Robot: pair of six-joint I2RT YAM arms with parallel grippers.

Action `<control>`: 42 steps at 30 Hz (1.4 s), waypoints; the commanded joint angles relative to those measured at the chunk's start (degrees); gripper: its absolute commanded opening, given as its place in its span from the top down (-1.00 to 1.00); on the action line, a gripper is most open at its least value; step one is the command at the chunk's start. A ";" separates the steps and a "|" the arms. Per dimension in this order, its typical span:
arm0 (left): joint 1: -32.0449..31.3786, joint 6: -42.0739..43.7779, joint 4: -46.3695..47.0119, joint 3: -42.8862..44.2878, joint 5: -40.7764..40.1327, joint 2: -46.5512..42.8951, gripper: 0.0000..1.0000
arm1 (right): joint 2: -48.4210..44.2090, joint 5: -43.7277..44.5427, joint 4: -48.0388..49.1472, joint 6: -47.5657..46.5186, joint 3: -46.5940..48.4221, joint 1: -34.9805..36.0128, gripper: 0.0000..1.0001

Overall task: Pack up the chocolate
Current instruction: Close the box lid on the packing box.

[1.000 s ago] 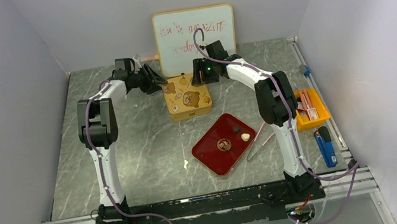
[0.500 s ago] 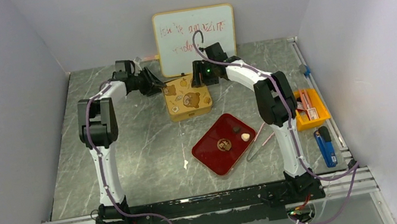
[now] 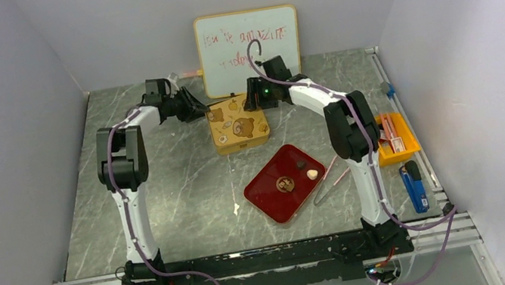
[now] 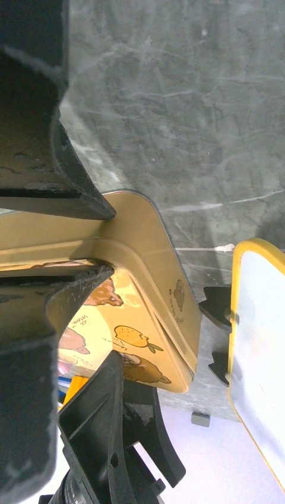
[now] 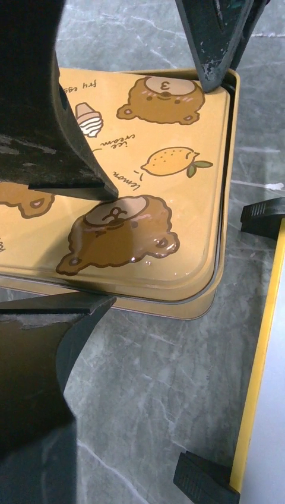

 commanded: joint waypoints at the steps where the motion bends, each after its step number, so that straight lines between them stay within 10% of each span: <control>1: -0.75 3.16 -8.98 -6.07 -9.32 1.91 0.66 | 2.54 -1.22 -3.56 0.59 -7.61 2.40 0.14; 32: -0.75 2.65 -4.67 -8.22 -9.29 -11.76 0.49 | -9.14 -2.78 9.53 6.76 -20.41 -5.58 0.48; 38: -0.75 1.81 -1.23 -10.48 -10.49 -15.94 -0.36 | -9.12 -3.33 10.05 7.09 -19.21 -5.86 0.73; 42: -0.66 1.86 1.20 -11.11 -10.68 -17.84 -0.38 | -8.72 -3.89 10.62 7.71 -18.37 -5.95 0.85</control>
